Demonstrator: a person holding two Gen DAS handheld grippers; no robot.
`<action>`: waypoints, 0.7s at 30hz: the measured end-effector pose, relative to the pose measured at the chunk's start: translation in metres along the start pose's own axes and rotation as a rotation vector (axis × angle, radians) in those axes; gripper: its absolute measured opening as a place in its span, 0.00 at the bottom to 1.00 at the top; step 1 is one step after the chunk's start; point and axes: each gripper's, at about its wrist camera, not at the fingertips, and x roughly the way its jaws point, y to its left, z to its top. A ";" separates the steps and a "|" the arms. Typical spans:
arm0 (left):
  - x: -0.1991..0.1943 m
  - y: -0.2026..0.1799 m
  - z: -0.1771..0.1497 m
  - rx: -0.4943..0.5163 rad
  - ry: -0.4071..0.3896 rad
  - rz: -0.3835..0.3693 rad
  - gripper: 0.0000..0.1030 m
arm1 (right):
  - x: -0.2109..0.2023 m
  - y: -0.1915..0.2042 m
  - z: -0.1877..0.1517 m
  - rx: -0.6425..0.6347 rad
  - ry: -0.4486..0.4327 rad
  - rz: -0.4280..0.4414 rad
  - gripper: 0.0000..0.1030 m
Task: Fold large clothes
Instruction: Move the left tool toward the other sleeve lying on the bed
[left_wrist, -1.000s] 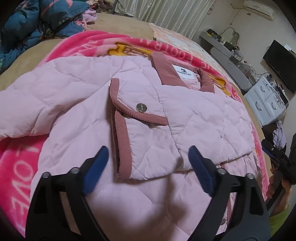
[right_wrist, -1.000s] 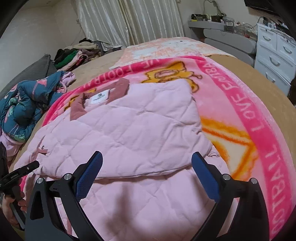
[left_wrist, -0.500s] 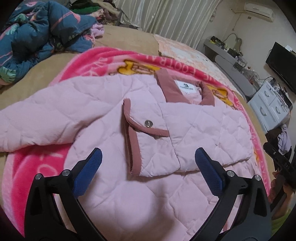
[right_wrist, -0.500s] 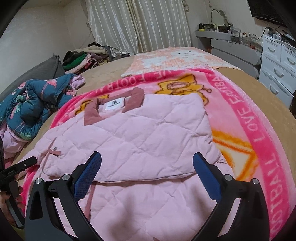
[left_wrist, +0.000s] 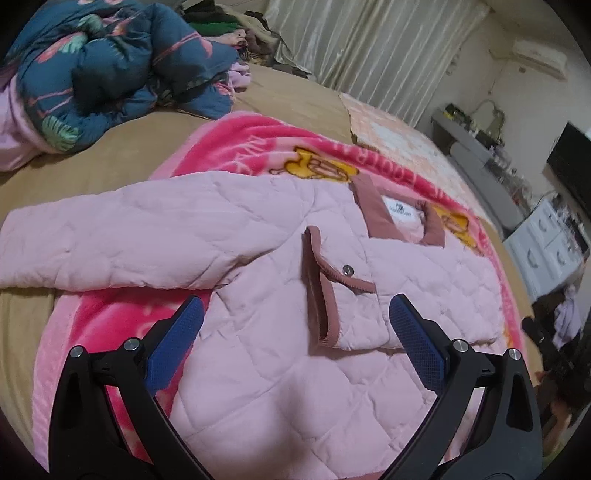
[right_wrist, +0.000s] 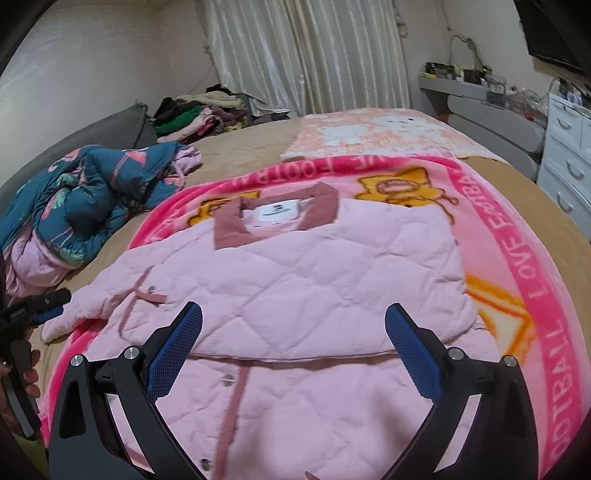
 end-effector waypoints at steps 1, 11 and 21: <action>-0.002 0.003 -0.001 -0.004 -0.005 0.008 0.91 | 0.000 0.007 0.001 -0.007 0.004 0.006 0.96; -0.026 0.046 0.005 -0.070 -0.058 0.086 0.91 | 0.007 0.086 0.011 -0.093 0.016 0.069 0.96; -0.042 0.094 0.019 -0.144 -0.090 0.154 0.91 | 0.015 0.171 0.022 -0.219 0.021 0.126 0.96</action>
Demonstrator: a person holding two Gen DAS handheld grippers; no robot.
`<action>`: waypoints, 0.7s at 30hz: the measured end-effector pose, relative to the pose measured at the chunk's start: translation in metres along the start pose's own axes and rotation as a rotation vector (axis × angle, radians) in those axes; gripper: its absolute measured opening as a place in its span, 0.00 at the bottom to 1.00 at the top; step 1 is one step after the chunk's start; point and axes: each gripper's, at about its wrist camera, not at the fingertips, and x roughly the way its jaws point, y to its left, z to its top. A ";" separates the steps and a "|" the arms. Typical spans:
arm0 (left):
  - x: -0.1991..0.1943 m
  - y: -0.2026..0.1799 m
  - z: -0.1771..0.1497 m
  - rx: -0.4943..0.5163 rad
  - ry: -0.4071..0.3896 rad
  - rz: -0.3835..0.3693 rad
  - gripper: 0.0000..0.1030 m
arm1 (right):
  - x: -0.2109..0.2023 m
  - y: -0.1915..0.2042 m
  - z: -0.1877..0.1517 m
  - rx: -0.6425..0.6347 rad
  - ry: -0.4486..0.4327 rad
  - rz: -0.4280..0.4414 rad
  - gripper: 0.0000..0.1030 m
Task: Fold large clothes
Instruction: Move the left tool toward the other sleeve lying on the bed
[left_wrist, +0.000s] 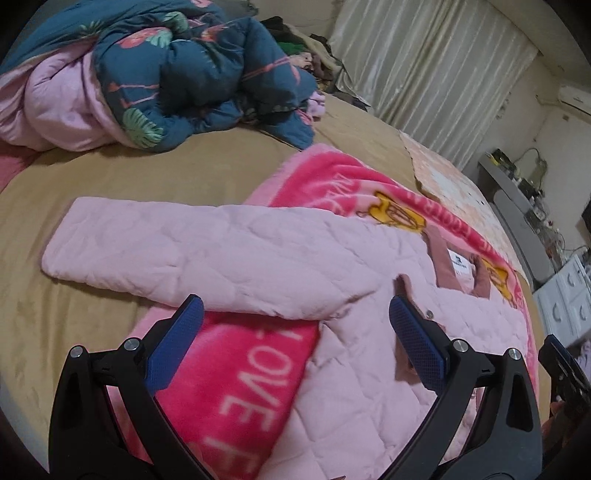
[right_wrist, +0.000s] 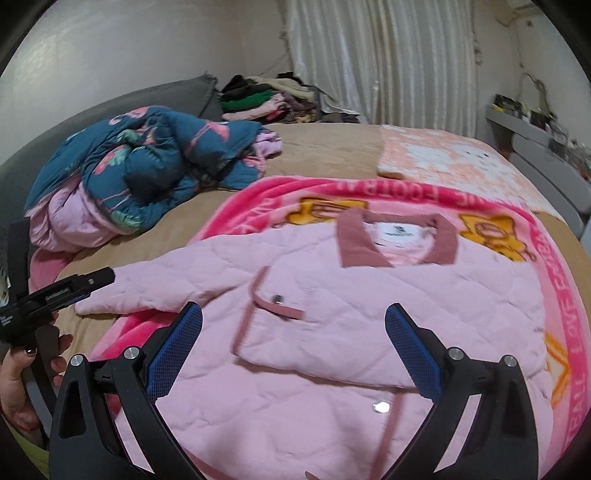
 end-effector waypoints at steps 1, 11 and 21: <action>0.000 0.005 0.002 -0.010 -0.002 0.004 0.91 | 0.002 0.008 0.002 -0.012 0.000 0.007 0.96; 0.003 0.049 0.015 -0.101 -0.012 0.086 0.91 | 0.028 0.069 0.013 -0.103 0.034 0.063 0.96; 0.002 0.100 0.023 -0.219 -0.008 0.119 0.91 | 0.052 0.115 0.014 -0.146 0.072 0.123 0.96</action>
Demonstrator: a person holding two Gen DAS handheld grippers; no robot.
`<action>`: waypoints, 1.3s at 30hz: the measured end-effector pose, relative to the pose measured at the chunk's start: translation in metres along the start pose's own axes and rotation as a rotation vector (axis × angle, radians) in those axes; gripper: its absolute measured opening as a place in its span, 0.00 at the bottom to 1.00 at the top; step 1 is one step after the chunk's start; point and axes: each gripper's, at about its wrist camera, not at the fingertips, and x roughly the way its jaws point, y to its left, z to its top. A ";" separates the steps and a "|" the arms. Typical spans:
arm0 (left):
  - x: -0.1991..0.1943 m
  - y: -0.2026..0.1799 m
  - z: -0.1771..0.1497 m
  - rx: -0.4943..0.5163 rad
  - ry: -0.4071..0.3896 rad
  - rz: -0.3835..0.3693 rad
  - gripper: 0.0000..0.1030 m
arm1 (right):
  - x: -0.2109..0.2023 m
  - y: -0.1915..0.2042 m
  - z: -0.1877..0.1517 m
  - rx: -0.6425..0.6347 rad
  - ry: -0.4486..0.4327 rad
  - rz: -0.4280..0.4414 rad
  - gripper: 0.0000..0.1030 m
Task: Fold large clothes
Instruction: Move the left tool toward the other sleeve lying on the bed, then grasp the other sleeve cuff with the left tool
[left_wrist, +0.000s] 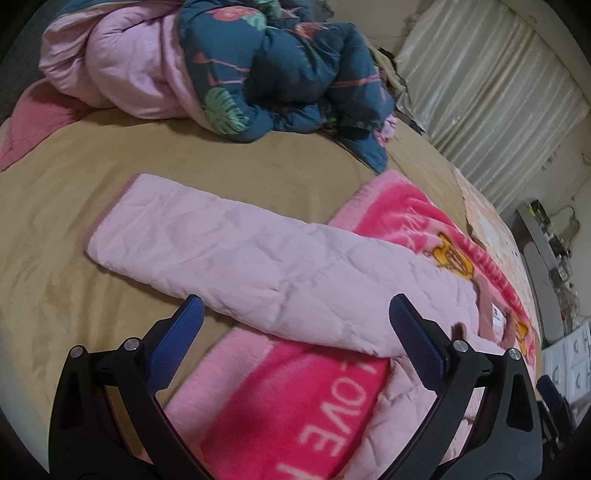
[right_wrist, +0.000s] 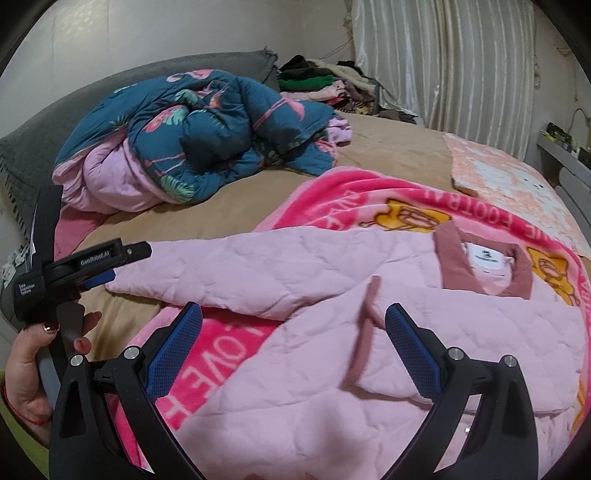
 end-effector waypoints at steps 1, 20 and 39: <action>0.001 0.004 0.001 -0.010 0.000 0.012 0.91 | 0.002 0.003 0.001 -0.003 0.003 0.005 0.96; 0.035 0.069 0.011 -0.202 0.071 0.091 0.91 | 0.043 0.049 0.022 -0.077 0.059 0.048 0.96; 0.111 0.125 0.004 -0.499 0.119 0.019 0.91 | 0.056 0.037 -0.002 -0.072 0.116 0.049 0.96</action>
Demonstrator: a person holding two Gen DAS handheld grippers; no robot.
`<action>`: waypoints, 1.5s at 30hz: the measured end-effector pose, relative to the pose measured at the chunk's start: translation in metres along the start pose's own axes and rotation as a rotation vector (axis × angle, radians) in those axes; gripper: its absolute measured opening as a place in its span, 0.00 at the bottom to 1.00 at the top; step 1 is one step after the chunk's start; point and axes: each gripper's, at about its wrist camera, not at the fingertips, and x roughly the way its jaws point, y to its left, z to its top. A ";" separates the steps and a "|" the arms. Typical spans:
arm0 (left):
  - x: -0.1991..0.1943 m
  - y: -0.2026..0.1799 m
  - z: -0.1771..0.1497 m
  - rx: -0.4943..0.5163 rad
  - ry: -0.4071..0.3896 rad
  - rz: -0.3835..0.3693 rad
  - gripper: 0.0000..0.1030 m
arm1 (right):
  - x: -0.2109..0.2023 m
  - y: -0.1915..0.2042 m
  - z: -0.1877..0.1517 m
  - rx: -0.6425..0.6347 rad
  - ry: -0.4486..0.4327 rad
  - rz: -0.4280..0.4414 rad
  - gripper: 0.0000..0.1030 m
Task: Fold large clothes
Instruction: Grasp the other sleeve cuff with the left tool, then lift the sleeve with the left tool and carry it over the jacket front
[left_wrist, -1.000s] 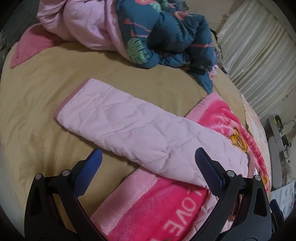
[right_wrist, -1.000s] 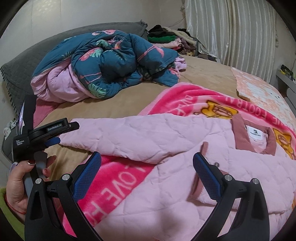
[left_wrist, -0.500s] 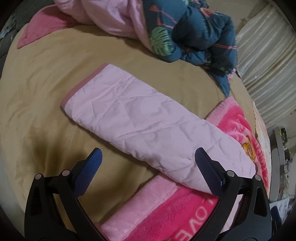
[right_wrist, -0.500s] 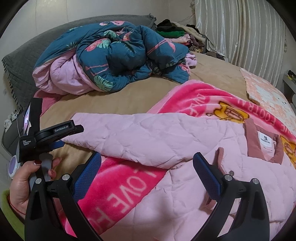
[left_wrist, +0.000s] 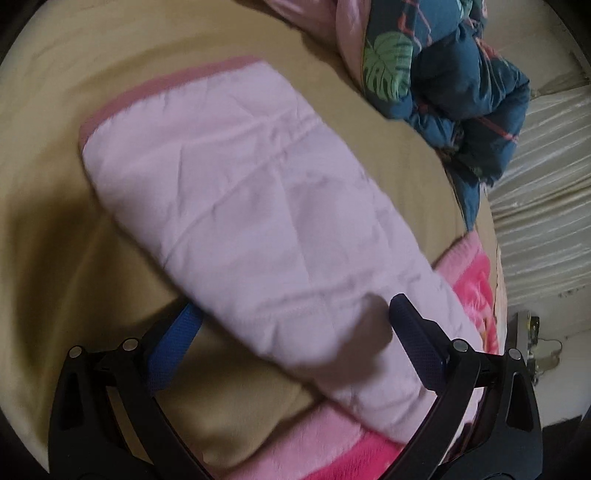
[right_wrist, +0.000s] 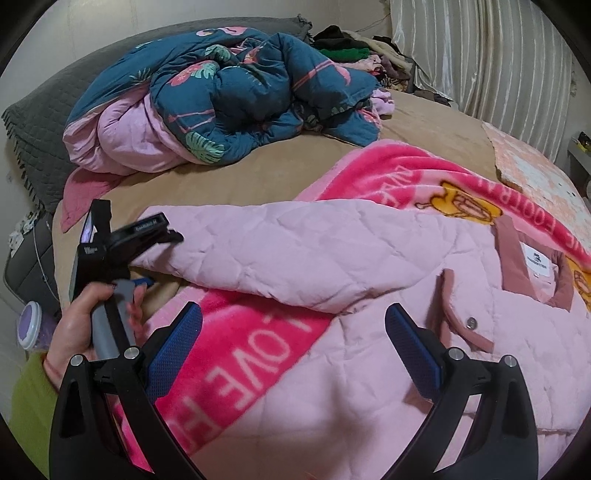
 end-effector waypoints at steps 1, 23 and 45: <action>0.001 -0.001 0.002 0.009 -0.014 -0.003 0.91 | -0.002 -0.004 -0.002 0.003 -0.001 -0.004 0.96; -0.104 -0.061 -0.014 0.147 -0.288 -0.280 0.11 | -0.068 -0.122 -0.057 0.184 -0.051 -0.116 0.96; -0.191 -0.205 -0.154 0.590 -0.283 -0.608 0.08 | -0.161 -0.257 -0.184 0.462 -0.151 -0.249 0.96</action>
